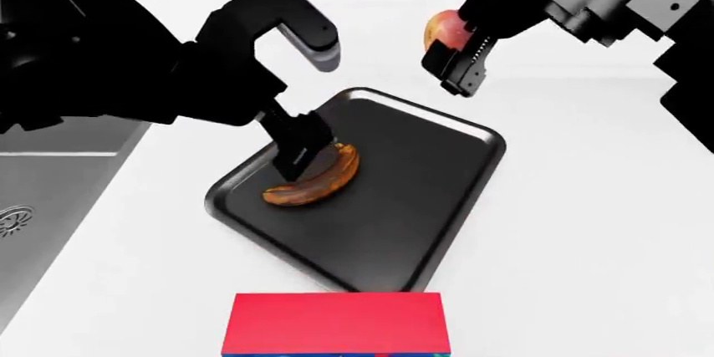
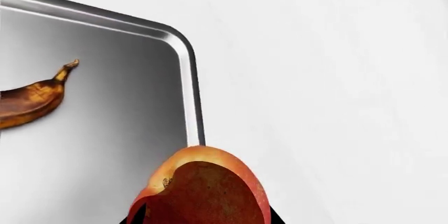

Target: Pick up the fruits and vegetables and place them in the sink. Turn on the sink faucet to wash them. Then turn the sink off and put them in the tray.

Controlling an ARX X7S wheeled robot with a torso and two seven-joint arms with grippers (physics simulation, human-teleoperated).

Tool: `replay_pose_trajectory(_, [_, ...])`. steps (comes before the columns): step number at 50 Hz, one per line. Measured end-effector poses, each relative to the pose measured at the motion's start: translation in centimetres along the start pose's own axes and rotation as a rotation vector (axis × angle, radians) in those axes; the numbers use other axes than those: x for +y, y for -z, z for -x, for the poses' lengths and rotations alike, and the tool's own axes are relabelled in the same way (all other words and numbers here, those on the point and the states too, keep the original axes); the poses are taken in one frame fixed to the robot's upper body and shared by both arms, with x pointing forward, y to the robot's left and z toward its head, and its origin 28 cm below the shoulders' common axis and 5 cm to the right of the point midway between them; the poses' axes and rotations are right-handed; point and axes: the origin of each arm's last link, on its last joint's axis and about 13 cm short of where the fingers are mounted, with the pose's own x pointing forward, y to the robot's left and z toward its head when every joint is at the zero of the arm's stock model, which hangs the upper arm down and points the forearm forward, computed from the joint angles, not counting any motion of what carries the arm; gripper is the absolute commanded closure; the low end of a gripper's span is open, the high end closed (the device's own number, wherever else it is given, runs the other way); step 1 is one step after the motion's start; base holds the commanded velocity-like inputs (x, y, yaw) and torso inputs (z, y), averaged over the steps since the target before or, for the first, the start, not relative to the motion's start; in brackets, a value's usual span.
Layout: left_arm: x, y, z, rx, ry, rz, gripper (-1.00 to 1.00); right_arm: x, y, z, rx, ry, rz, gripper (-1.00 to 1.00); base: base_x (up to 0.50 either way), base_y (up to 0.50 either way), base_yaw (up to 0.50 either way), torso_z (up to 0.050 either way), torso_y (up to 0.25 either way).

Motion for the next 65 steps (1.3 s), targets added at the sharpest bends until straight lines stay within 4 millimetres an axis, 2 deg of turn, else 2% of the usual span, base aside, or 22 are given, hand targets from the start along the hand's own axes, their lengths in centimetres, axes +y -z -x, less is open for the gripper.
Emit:
replay_pose_trajectory(12, [-0.3, 0.4, 0.6, -0.015, -0.013, -0.003, -1.00, 0.4, -0.7, -2.7, 0.079, -0.111, 0.075, 1.00, 0.00, 0.00, 0.00, 0.000, 0.000])
replay_pose_trajectory(25, [-0.3, 0.5, 0.8, -0.015, -0.019, -0.006, -1.00, 1.2, -1.1, -4.6, 0.110, -0.232, 0.148, 1.00, 0.00, 0.00, 0.00, 0.000, 0.000])
replay_pose_trajectory(65, [-0.2, 0.6, 1.0, -0.022, -0.025, -0.003, -1.00, 3.7, 0.3, -9.2, 0.172, -0.428, 0.164, 1.00, 0.00, 0.00, 0.00, 0.000, 0.000])
